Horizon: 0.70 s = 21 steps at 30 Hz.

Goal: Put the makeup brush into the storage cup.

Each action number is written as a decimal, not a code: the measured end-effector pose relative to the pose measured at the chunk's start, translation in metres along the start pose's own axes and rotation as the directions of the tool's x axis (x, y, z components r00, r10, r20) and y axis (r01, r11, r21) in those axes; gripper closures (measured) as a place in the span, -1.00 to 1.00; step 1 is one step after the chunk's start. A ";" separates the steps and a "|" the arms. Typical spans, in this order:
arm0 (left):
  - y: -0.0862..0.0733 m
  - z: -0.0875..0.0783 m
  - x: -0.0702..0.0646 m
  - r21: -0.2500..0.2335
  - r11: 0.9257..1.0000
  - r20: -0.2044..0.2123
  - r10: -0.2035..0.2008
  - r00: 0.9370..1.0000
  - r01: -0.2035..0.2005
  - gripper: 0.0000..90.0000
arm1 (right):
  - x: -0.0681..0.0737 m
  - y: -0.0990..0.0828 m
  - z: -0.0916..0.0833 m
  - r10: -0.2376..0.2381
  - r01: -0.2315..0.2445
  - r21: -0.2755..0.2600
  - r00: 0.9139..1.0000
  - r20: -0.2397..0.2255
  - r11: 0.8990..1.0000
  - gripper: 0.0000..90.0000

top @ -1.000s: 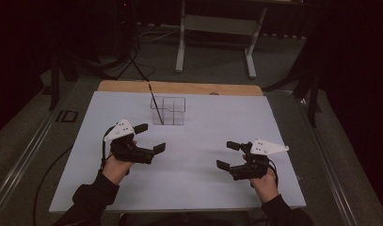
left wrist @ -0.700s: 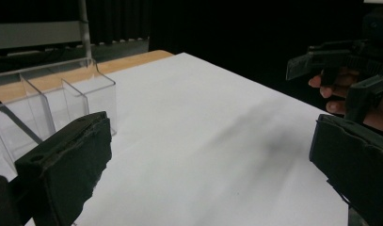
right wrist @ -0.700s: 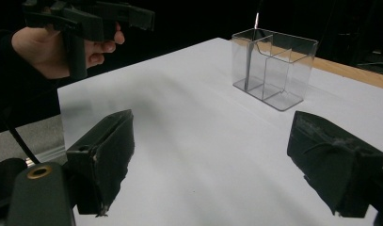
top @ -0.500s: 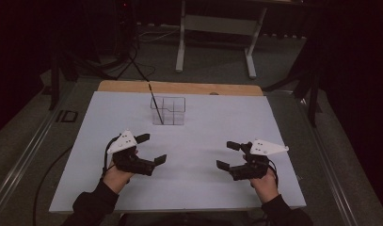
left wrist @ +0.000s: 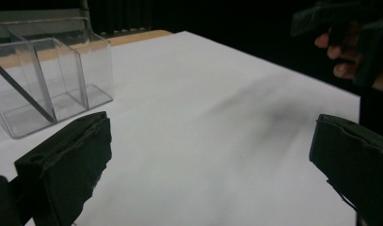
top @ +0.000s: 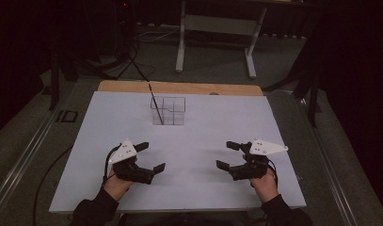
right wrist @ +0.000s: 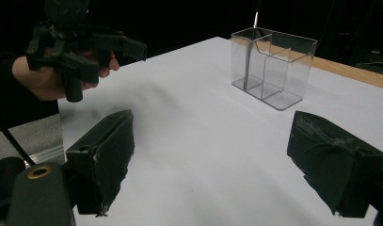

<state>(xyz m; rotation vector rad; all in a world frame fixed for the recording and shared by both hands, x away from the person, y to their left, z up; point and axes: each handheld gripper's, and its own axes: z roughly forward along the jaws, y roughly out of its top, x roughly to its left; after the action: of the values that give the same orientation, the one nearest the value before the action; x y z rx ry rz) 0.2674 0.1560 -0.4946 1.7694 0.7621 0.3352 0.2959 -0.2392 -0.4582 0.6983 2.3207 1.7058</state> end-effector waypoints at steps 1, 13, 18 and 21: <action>-0.002 0.001 0.000 -0.003 1.000 -0.001 -0.005 1.000 0.005 -1.00 | 0.000 0.000 0.000 0.000 0.000 0.000 1.000 -0.001 1.000 -0.67; -0.013 0.009 0.003 -0.007 1.000 0.002 -0.004 1.000 0.004 -1.00 | -0.001 -0.002 0.000 -0.003 0.003 0.006 1.000 -0.002 1.000 -0.67; -0.013 0.008 0.004 -0.028 1.000 -0.018 -0.004 1.000 0.003 -1.00 | -0.002 -0.003 0.000 -0.007 0.007 0.005 1.000 0.002 1.000 -0.67; -0.015 0.009 0.004 -0.022 1.000 -0.021 -0.002 1.000 0.002 -1.00 | -0.003 -0.004 0.000 -0.009 0.009 0.010 1.000 0.003 1.000 -0.67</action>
<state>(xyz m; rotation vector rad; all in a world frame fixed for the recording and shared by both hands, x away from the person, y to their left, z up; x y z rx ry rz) 0.2708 0.1546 -0.5118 1.7469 0.7727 0.3601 0.2971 -0.2415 -0.4621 0.6913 2.3282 1.6890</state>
